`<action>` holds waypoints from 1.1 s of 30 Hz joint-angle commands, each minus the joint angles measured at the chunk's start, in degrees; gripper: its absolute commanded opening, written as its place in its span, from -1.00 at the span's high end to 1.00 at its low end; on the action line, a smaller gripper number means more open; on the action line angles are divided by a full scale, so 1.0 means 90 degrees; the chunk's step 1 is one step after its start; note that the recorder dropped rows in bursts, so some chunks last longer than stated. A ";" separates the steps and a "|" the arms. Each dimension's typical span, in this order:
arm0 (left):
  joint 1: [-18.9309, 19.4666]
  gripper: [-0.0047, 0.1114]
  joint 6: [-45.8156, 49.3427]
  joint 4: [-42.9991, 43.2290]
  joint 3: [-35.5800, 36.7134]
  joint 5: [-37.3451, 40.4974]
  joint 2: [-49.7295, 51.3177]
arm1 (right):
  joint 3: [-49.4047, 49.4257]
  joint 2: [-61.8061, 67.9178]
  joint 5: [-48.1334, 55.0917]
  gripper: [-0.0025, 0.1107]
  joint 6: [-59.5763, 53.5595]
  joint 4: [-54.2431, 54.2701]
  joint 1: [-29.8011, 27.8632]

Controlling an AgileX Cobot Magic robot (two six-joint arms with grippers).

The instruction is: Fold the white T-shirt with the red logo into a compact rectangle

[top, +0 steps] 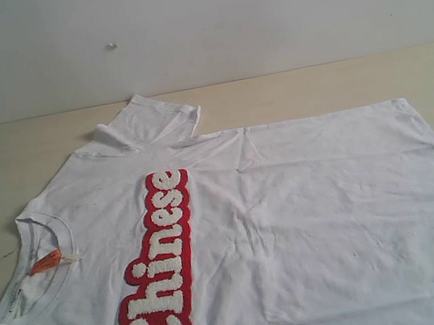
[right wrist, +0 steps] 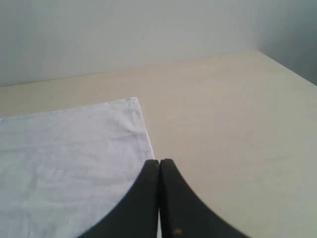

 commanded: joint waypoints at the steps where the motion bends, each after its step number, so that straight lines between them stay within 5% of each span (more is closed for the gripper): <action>1: 0.0004 0.29 0.0000 -0.0024 0.0019 -0.0054 -0.0040 | 0.0027 -0.0043 -0.0034 0.96 -0.0029 0.0029 -0.0024; 22: 0.0004 0.29 0.0000 -0.0025 0.0019 -0.0102 -0.0040 | 0.0027 -0.0043 -0.0262 0.96 -0.0047 -0.0247 -0.0024; 33: 0.0004 0.29 -0.0269 -0.0046 0.0019 -0.1859 -0.0040 | 0.0027 -0.0043 -0.2033 0.96 -0.0067 -0.0319 -0.0024</action>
